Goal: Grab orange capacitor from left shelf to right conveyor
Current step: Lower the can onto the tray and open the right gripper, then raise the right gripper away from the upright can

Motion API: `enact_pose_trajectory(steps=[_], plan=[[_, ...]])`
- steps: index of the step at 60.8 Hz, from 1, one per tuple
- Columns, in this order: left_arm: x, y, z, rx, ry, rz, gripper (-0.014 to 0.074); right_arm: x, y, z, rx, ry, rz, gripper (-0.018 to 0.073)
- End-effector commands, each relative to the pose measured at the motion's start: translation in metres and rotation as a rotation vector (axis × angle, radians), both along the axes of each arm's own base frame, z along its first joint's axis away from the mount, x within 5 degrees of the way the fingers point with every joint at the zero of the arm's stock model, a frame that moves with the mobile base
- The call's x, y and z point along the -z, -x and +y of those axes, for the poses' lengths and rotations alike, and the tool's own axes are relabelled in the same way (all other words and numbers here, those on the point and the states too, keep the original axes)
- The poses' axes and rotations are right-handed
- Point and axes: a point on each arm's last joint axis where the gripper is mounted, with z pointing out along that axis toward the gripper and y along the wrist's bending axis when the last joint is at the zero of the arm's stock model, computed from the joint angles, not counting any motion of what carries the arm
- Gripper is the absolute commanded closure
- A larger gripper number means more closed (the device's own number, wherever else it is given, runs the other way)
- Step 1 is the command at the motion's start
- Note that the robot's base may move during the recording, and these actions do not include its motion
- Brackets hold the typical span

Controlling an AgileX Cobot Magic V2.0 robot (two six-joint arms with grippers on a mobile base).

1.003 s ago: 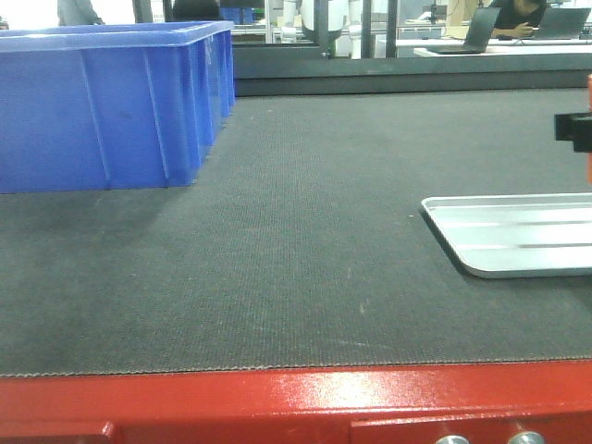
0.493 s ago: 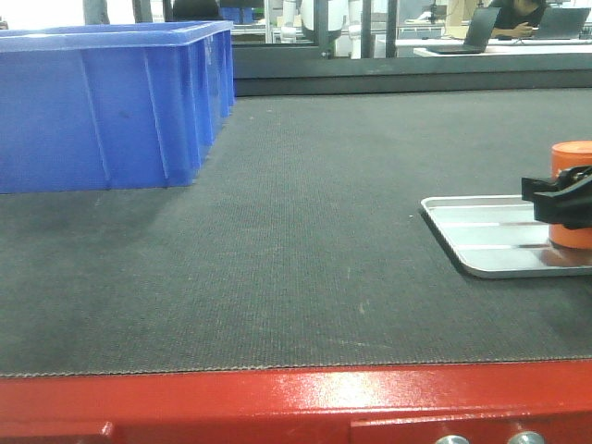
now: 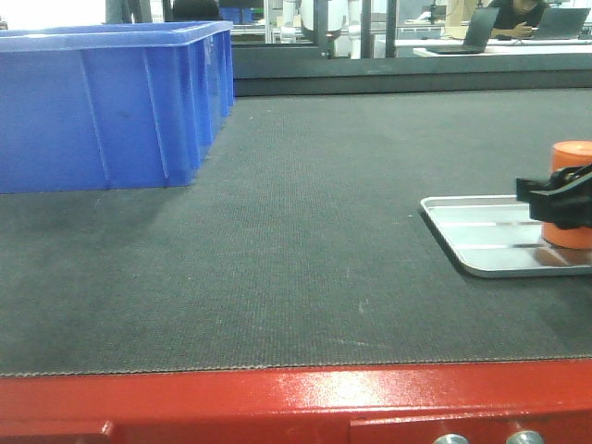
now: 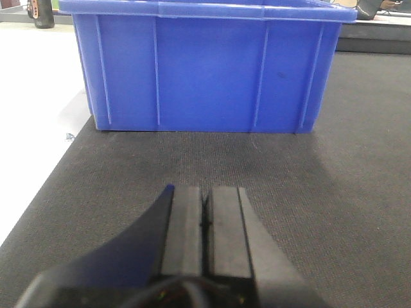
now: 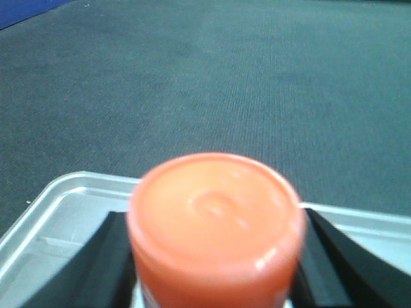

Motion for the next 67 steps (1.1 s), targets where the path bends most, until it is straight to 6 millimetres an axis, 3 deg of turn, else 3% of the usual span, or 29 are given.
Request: enact_pose_trajectory(steps=[1,9,20,38,45,58,67], plan=[[-0.010,0.001,0.001,-0.009,0.013,-0.095,0.0723,-0.020,-0.003,-0.001,-0.001,-0.041,-0.142,-0.0055],[-0.010,0.001,0.001,-0.009,0.013,-0.095,0.0723,-0.028,-0.001,0.000,-0.008,-0.055,-0.145,-0.0055],[-0.010,0.001,0.001,-0.009,0.013,-0.095,0.0723,-0.054,0.009,-0.001,0.001,-0.034,-0.137,-0.0055],[-0.010,0.001,0.001,-0.009,0.013,-0.095,0.0723,-0.112,0.054,-0.003,0.029,-0.145,-0.088,-0.0031],[-0.010,0.001,0.001,-0.009,0.013,-0.095,0.0723,-0.126,0.079,-0.006,0.059,-0.127,-0.056,0.0115],[-0.010,0.001,0.001,-0.009,0.013,-0.095,0.0723,-0.148,0.131,-0.014,0.118,-0.103,-0.074,0.0520],[-0.010,0.001,0.001,-0.009,0.013,-0.095,0.0723,-0.151,0.163,-0.018,0.159,-0.095,-0.066,0.0523]])
